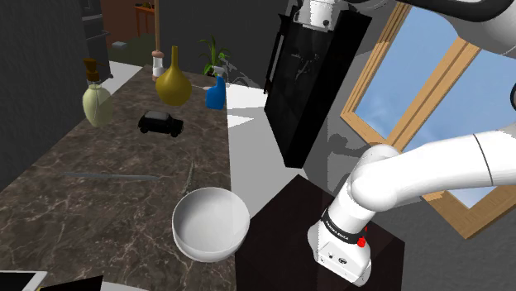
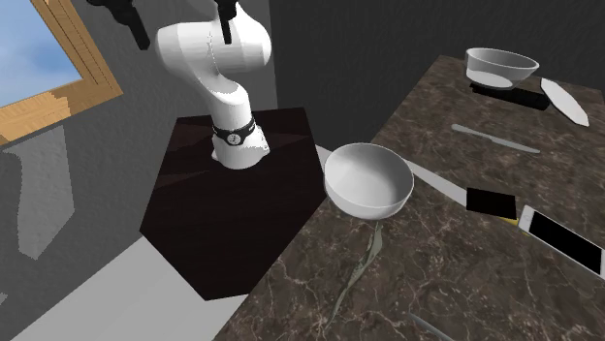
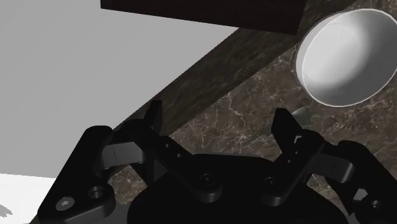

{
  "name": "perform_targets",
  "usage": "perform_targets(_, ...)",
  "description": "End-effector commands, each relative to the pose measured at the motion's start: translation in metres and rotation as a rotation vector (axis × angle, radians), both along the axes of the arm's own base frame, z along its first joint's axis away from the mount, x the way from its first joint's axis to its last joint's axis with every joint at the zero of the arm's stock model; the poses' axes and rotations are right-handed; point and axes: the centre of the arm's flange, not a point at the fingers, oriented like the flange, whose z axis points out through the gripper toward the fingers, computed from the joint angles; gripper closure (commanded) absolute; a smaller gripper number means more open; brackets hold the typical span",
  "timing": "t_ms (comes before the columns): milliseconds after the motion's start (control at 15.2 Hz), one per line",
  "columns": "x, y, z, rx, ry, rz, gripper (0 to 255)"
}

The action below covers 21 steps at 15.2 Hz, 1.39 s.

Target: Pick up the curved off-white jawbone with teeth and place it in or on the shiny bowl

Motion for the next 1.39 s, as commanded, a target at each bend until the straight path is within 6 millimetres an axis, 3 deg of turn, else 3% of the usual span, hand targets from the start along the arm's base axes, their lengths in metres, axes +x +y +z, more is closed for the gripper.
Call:
perform_targets(0, 0.0, 0.0, 0.0, 0.0, 0.0, 0.0, 0)
perform_targets(660, 0.023, 0.089, -0.097, -0.036, -0.05, -0.262, 0)
perform_targets(1320, 0.072, 0.166, -0.195, -0.072, -0.099, -0.524, 0)
